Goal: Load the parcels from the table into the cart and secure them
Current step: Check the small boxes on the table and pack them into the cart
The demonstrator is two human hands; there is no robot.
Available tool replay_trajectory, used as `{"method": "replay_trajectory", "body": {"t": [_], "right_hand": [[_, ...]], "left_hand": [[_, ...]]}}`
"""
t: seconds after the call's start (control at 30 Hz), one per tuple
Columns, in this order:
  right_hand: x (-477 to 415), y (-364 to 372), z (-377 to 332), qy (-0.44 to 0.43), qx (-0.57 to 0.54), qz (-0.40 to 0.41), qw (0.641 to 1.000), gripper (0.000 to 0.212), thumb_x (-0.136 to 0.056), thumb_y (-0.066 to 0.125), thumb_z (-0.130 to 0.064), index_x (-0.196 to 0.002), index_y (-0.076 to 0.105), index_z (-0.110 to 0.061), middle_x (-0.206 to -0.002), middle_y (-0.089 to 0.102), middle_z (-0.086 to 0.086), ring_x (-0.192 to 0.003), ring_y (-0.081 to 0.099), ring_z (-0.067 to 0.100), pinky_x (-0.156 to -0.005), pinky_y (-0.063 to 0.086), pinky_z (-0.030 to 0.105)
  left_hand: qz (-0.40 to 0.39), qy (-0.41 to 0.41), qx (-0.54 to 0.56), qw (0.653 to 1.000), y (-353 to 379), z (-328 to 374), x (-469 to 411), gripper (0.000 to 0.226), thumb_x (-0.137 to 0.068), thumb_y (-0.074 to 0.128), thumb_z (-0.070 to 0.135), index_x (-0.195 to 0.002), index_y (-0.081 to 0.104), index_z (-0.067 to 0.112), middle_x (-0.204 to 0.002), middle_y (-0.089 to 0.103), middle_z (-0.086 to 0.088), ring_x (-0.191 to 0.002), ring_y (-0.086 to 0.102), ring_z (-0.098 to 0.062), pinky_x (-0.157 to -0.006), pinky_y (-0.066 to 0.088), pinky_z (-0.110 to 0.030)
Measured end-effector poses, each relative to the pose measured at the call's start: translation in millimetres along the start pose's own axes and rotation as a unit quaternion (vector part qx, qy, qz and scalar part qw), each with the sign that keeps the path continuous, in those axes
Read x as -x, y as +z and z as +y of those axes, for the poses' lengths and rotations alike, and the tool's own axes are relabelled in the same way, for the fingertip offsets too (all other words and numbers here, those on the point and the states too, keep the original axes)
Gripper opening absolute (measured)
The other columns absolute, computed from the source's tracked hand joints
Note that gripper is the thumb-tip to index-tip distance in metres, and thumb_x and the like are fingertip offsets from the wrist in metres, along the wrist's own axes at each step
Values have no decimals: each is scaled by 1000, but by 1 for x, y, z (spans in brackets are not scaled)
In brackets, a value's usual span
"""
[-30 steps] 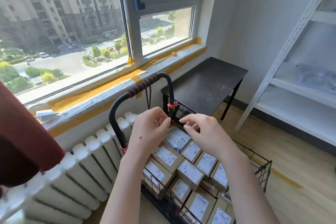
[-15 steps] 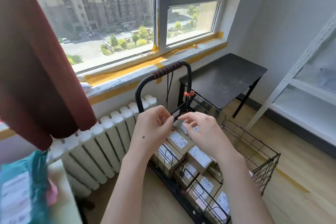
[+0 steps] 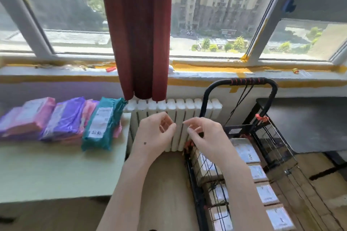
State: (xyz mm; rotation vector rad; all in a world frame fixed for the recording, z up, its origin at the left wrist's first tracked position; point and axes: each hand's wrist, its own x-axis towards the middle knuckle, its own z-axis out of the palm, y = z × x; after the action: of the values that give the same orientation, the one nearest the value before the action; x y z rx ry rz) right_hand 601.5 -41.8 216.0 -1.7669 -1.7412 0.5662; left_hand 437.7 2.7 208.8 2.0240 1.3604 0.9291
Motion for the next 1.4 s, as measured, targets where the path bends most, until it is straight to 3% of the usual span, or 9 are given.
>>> {"method": "replay_trajectory", "body": {"t": [0.3,0.47,0.8,1.03,1.17,1.4], "right_hand": [[-6,60,-57,-114,-35,-129,984,23,-97,53,-23,-115,64,-31,-101,61,-13,-90,57,-2,-77,51,19],[-15,98,-100,-163,-48,-157,973,22,-95,55,-20,-112,66,-30,-99,62,-17,-87,57,-6,-69,42,4],[-23,200,-210,-206,-56,-179,960,21,-94,59,-18,-111,68,-25,-98,64,-10,-83,58,-3,-71,43,5],[-23,282,-290,-250,-67,-188,948,19,-92,61,-19,-107,71,-23,-97,67,-6,-84,61,3,-79,49,20],[-20,323,-325,-259,-67,-205,941,19,-92,60,-16,-107,70,-22,-95,63,-9,-79,57,-5,-71,40,3],[-31,383,-372,-272,-49,-249,928,20,-93,58,-18,-107,68,-27,-96,63,-12,-81,56,-10,-71,41,5]], "left_hand": [[123,-126,-38,984,-64,-26,70,18,-86,67,22,-72,58,25,-65,57,13,-57,52,1,-55,38,-7],[185,-152,-43,970,-110,-53,91,21,-84,69,20,-68,56,25,-61,55,14,-57,52,4,-54,38,-7],[226,-174,-63,956,-223,-133,128,17,-85,67,21,-70,60,22,-62,58,11,-58,53,3,-55,38,-7],[254,-204,-75,942,-300,-190,161,17,-85,66,22,-70,60,20,-62,59,9,-52,50,-2,-53,37,-9],[263,-227,-71,935,-335,-221,183,18,-86,65,22,-70,59,20,-63,58,9,-53,49,-3,-52,37,-10],[299,-281,-39,911,-376,-276,204,15,-86,64,24,-72,62,18,-66,61,9,-56,50,-3,-53,38,-11]]}}
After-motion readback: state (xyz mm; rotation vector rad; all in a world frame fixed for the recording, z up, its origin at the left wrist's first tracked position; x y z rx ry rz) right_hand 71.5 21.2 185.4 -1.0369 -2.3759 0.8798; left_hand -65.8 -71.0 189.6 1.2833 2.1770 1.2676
